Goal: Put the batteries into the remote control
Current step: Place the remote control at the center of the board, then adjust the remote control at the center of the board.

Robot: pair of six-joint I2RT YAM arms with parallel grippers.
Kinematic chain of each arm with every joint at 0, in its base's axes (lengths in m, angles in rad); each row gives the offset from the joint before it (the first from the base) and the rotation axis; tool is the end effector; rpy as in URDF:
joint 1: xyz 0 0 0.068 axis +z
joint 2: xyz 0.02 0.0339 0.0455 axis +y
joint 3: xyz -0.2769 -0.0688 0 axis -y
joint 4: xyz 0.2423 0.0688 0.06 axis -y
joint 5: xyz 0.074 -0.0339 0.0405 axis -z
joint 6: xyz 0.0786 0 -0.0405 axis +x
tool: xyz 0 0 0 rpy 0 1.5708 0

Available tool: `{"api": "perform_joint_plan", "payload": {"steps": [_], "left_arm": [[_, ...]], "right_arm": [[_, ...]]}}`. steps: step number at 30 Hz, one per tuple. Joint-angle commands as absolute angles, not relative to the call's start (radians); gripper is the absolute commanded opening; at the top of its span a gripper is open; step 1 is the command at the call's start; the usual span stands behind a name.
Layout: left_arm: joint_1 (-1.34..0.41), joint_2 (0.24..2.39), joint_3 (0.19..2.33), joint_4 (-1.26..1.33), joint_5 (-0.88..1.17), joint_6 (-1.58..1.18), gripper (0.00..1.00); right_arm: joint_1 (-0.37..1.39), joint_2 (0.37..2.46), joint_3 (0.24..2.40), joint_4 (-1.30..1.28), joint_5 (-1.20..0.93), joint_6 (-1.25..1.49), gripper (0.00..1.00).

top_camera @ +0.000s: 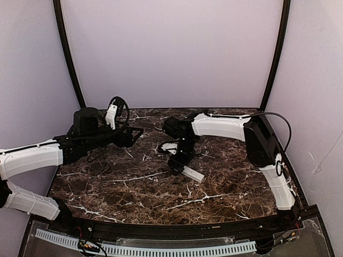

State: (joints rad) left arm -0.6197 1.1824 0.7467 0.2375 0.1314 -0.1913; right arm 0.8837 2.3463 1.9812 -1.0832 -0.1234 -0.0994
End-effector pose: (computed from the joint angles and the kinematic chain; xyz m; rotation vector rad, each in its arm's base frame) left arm 0.2456 -0.1879 0.2920 0.4824 1.7563 -0.6976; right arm 0.2971 0.3774 0.1299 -1.4573 2.6973 0.2469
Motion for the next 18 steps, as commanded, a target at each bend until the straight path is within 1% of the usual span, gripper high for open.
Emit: {"api": "perform_joint_plan", "payload": {"steps": [1, 5, 8, 13, 18], "left_arm": [[-0.613, 1.171, 0.733, 0.238, 0.123, -0.201, 0.87], [-0.612, 1.171, 0.732, 0.229, 0.125, -0.200, 0.88], [-0.612, 1.175, 0.730, 0.231, 0.130, -0.200, 0.88], [-0.612, 1.202, 0.739, 0.218, 0.141, -0.198, 0.88], [-0.613, 1.210, 0.747, 0.213, 0.143, -0.198, 0.89]], "right_arm": [[0.841, 2.203, 1.849, -0.954, -0.221, -0.077, 0.67], [0.764, 2.025, 1.672, -0.855, -0.199, -0.054, 0.68], [0.708, 1.931, 1.553, -0.791, -0.156, -0.043, 0.68], [0.662, 1.904, 1.435, -0.757, -0.019, -0.040, 0.69], [0.661, 1.925, 1.364, -0.707, 0.007, -0.034, 0.69]]}}
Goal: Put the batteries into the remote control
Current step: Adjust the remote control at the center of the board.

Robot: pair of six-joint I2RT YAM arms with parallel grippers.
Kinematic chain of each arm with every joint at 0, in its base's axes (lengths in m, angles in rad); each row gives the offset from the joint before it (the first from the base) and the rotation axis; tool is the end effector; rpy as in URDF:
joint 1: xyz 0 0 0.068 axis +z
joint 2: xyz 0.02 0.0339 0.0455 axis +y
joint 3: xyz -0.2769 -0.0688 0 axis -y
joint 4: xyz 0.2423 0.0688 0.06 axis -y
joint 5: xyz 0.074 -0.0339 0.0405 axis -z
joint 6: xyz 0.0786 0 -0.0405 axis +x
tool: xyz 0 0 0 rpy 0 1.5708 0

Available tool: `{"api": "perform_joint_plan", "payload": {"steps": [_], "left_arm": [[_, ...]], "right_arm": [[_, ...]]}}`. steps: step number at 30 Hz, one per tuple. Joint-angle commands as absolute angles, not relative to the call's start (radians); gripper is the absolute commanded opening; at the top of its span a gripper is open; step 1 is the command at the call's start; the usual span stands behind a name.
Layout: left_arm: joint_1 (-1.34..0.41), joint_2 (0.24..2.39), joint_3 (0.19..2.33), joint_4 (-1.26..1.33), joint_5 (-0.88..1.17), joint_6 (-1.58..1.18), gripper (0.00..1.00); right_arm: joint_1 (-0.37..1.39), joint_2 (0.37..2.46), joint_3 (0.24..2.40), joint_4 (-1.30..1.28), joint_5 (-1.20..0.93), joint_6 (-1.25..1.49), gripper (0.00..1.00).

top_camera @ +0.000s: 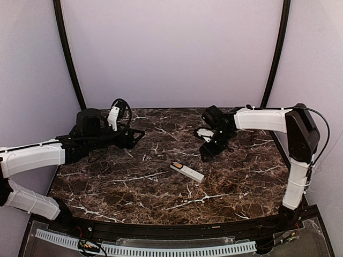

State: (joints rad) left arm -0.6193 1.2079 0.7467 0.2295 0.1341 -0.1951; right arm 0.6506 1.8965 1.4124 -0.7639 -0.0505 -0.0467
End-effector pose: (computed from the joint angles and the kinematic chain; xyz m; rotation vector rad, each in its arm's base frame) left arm 0.2490 -0.1904 0.2834 0.4865 1.7913 -0.6953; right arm 0.3154 0.2450 0.1716 -0.9816 2.6662 0.2061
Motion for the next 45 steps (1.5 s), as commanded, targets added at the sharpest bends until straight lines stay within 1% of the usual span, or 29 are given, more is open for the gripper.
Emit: {"api": "perform_joint_plan", "payload": {"steps": [1, 7, 13, 22, 33, 37, 41, 44, 45], "left_arm": [[-0.612, 1.212, 0.749, 0.213, 0.145, -0.199, 0.89], [-0.612, 1.222, 0.755, 0.212, 0.141, -0.200, 0.89], [-0.612, 1.229, 0.758, 0.207, 0.130, -0.208, 0.90], [-0.612, 1.253, 0.785, 0.177, 0.113, -0.226, 0.91], [-0.612, 1.299, 0.816, 0.151, 0.119, -0.269, 0.97], [-0.611, 1.319, 0.841, 0.110, 0.118, -0.294, 0.98], [-0.603, 1.365, 0.904, 0.036, 0.140, -0.325, 0.99], [-0.591, 1.412, 0.950, -0.019, 0.171, -0.322, 0.99], [-0.589, 1.422, 0.982, -0.035, 0.175, -0.317, 0.99]], "right_arm": [[0.662, 1.930, 1.355, -0.700, 0.022, -0.035, 0.69], [0.680, 1.955, 1.309, -0.696, 0.012, -0.070, 0.69], [0.751, 1.957, 1.266, -0.688, -0.051, -0.094, 0.69], [0.863, 1.964, 1.265, -0.686, -0.163, -0.061, 0.70], [0.991, 2.027, 1.325, -0.649, -0.246, 0.031, 0.72], [0.995, 2.020, 1.326, -0.649, -0.224, 0.040, 0.73], [0.968, 1.946, 1.316, -0.626, -0.229, 0.036, 0.75], [0.910, 1.849, 1.300, -0.576, -0.258, 0.036, 0.79], [0.884, 1.820, 1.292, -0.557, -0.274, 0.034, 0.82]]}}
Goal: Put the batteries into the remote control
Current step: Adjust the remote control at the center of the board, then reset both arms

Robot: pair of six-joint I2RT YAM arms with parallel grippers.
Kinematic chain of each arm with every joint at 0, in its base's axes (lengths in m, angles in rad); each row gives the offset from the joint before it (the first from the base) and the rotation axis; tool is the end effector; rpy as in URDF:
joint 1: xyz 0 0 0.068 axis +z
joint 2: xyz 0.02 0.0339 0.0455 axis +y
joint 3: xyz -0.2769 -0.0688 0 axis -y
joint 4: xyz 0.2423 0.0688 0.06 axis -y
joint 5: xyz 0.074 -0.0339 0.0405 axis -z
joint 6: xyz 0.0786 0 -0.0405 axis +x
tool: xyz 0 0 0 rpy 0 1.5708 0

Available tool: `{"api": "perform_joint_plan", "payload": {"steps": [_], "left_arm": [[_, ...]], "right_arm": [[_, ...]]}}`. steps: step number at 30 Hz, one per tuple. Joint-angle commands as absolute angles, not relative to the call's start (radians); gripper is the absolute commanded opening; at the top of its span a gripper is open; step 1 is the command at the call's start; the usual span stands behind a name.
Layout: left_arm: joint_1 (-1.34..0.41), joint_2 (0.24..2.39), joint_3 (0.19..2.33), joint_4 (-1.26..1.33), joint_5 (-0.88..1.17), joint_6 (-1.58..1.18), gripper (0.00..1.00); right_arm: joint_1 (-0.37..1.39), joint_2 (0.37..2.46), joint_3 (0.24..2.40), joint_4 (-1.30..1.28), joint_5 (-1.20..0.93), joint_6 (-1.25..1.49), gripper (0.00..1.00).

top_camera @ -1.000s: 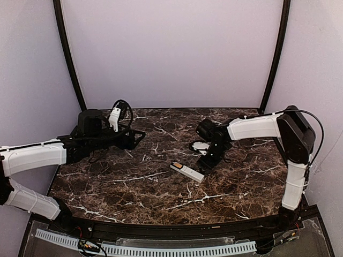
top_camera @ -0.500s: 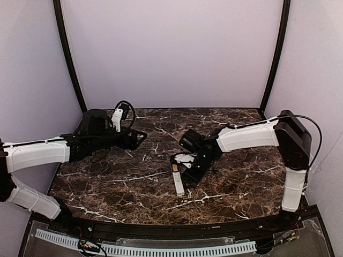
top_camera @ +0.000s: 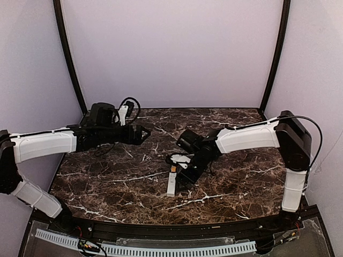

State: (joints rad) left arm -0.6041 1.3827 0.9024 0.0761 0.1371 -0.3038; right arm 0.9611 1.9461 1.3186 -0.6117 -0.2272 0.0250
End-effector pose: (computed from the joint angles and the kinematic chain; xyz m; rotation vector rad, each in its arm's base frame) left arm 0.2823 -0.2079 0.2670 0.3969 2.0049 -0.7168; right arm 0.2156 0.3396 0.1351 -1.3629 2.5730 0.5231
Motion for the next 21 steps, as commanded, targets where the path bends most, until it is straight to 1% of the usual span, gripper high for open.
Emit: {"api": "perform_joint_plan", "payload": {"steps": [1, 2, 3, 6, 10, 16, 21], "left_arm": [[-0.584, 1.443, 1.001, -0.074, 0.174, -0.304, 0.99], [-0.581, 1.453, 1.044, -0.097, 0.154, -0.297, 0.99], [-0.578, 1.476, 1.065, -0.150, 0.141, -0.287, 0.99], [-0.546, 1.519, 1.159, -0.220, 0.101, -0.282, 0.99], [-0.498, 1.539, 1.189, -0.234, 0.072, -0.288, 0.99], [-0.444, 1.524, 1.120, -0.221, 0.014, -0.322, 0.98], [-0.440, 1.501, 0.990, -0.169, -0.043, -0.348, 0.99]], "right_arm": [[0.858, 1.790, 1.284, -0.539, -0.289, 0.032, 0.93], [0.829, 1.763, 1.275, -0.517, -0.300, 0.031, 0.98], [0.803, 1.738, 1.267, -0.498, -0.311, 0.031, 0.99], [0.714, 1.661, 1.229, -0.420, -0.335, 0.036, 0.99], [0.577, 1.564, 1.131, -0.274, -0.364, 0.070, 0.99], [0.412, 1.481, 0.964, -0.099, -0.464, 0.131, 0.99], [0.351, 1.456, 0.832, 0.029, -0.526, 0.164, 0.99]]}}
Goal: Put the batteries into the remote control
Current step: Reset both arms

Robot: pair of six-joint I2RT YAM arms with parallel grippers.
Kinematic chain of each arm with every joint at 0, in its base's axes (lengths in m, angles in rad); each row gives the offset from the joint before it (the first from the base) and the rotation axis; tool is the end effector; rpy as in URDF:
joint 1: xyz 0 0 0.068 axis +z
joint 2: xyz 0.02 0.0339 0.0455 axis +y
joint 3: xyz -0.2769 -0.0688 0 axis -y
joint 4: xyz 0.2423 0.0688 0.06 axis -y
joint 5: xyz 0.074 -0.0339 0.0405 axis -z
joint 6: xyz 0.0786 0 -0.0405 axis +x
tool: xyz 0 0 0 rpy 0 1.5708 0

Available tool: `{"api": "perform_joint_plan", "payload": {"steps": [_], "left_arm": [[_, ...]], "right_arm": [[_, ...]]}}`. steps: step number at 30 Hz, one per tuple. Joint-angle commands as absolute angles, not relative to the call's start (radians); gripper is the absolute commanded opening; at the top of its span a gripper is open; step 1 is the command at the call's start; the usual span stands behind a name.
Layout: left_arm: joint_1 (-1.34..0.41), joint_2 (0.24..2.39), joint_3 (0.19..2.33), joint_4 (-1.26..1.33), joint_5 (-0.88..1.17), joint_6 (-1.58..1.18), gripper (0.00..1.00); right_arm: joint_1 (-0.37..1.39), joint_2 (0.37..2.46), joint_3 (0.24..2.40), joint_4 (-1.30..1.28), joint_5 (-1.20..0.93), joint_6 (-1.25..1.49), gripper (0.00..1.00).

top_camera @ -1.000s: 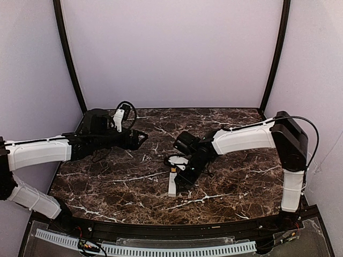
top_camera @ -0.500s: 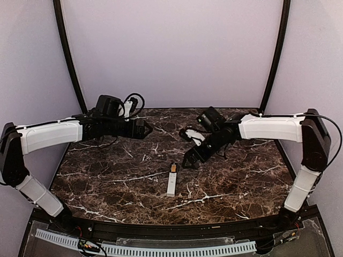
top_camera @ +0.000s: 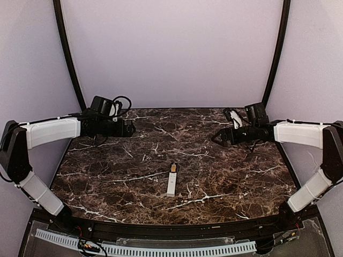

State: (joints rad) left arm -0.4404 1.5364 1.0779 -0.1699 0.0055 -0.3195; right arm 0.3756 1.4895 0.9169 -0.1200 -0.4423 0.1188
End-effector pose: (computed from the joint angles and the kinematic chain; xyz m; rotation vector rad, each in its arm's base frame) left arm 0.3415 -0.1614 0.2471 0.1380 2.2284 -0.4276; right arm 0.3089 0.1580 0.2160 -0.5316 2.2339 0.7602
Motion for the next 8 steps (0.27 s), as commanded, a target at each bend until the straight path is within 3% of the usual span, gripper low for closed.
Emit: {"api": "perform_joint_plan", "payload": {"steps": [1, 8], "left_arm": [[-0.440, 1.496, 0.977, -0.158, -0.045, -0.352, 0.99], [-0.440, 1.477, 0.906, -0.126, -0.051, -0.354, 0.99]], "right_arm": [[0.349, 1.454, 0.815, 0.044, -0.533, 0.167, 0.99], [0.348, 1.433, 0.757, 0.104, -0.570, 0.196, 0.99]]}}
